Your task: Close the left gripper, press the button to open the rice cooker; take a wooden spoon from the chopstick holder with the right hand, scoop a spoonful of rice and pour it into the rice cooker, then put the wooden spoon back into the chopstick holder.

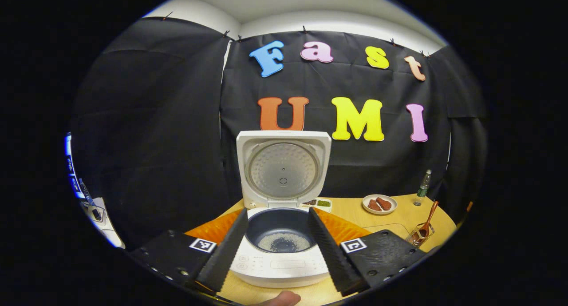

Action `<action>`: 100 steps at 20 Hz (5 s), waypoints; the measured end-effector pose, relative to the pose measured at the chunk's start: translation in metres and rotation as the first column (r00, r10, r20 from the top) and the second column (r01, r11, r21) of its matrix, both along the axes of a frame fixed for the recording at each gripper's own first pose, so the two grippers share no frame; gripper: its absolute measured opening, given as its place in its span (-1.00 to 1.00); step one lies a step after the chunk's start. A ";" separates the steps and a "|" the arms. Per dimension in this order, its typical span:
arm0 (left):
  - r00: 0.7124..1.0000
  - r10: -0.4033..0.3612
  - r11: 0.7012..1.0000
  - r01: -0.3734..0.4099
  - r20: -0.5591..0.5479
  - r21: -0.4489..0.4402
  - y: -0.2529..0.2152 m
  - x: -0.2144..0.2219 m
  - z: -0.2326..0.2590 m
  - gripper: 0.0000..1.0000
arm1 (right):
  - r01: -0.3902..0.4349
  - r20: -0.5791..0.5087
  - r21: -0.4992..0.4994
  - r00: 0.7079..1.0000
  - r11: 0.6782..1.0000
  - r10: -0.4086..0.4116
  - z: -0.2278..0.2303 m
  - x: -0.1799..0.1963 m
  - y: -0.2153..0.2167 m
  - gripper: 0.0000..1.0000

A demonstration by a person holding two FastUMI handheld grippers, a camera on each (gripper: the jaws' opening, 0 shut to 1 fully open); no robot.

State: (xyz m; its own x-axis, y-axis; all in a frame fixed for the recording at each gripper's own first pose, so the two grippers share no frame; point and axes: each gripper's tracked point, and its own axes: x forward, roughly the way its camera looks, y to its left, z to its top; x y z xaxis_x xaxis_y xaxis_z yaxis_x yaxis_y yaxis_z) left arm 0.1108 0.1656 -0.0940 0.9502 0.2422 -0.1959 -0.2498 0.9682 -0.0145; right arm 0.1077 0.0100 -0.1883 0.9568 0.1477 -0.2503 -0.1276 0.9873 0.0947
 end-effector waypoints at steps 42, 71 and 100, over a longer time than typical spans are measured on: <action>0.991 -0.080 0.995 0.072 0.111 0.071 -0.018 -0.149 -0.009 0.90 | -0.047 -0.344 0.343 0.923 0.938 0.172 -0.112 0.166 0.123 -0.69; 0.987 -0.065 0.997 0.057 0.146 0.060 0.013 -0.202 0.000 0.92 | -0.276 -0.005 -0.077 0.961 0.958 0.277 -0.009 0.085 0.314 -0.69; 0.990 -0.072 0.997 0.067 0.120 0.043 0.008 -0.207 -0.013 0.92 | -0.159 -0.181 0.633 0.921 0.758 0.345 -0.062 0.073 0.329 -0.71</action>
State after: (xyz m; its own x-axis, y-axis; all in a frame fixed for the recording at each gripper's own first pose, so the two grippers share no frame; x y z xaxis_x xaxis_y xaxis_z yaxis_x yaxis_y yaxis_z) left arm -0.0965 0.1733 -0.1072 0.9812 0.1801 -0.0698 -0.1807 0.9835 -0.0024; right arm 0.1809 0.3392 -0.2499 0.7688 0.5805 -0.2682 -0.2412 0.6516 0.7192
